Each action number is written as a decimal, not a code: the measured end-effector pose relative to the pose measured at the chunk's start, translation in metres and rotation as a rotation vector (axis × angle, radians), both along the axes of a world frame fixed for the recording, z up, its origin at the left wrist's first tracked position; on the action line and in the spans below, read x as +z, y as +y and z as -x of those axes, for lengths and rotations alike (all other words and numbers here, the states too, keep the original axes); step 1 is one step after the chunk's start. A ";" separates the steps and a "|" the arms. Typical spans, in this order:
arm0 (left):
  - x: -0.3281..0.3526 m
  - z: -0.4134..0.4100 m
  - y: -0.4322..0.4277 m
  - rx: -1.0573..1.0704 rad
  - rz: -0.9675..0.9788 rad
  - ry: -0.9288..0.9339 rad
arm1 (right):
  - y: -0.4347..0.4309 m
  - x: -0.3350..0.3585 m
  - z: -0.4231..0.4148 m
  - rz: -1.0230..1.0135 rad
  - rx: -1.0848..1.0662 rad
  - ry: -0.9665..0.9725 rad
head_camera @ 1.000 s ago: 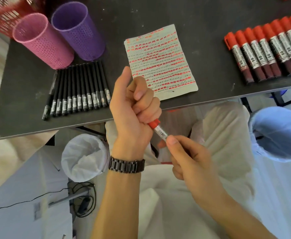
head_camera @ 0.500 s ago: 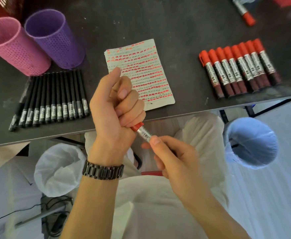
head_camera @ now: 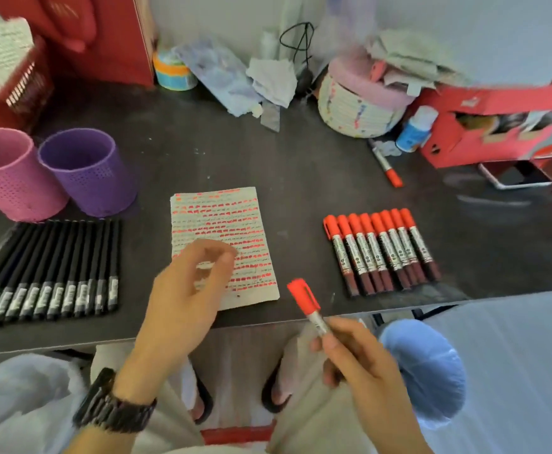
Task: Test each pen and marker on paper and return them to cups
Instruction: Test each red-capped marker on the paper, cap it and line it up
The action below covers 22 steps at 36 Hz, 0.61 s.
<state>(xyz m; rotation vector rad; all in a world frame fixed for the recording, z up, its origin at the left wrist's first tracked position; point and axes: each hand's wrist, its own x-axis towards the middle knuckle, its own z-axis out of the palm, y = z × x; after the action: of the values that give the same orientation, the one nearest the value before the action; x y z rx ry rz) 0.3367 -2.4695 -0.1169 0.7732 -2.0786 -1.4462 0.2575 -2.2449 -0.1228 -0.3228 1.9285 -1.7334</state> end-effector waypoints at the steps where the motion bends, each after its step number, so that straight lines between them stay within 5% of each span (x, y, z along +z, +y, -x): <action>1: -0.004 0.000 -0.009 0.006 0.112 -0.041 | 0.006 0.004 0.014 0.005 -0.051 0.033; 6: -0.026 0.003 -0.041 0.032 0.603 -0.182 | 0.037 0.017 0.088 -0.082 -0.317 0.261; 15: -0.037 0.003 -0.040 -0.145 0.544 -0.334 | 0.057 0.002 0.197 -0.538 -0.506 0.603; 22: -0.034 -0.001 -0.040 -0.161 0.522 -0.333 | 0.043 -0.008 0.212 -0.744 -0.470 0.554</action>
<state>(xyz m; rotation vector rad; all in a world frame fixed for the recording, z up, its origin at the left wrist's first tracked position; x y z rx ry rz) 0.3380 -2.5097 -0.1507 0.6723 -2.6634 -0.8115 0.0455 -2.2020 -0.1307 -0.0661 3.0836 -1.0797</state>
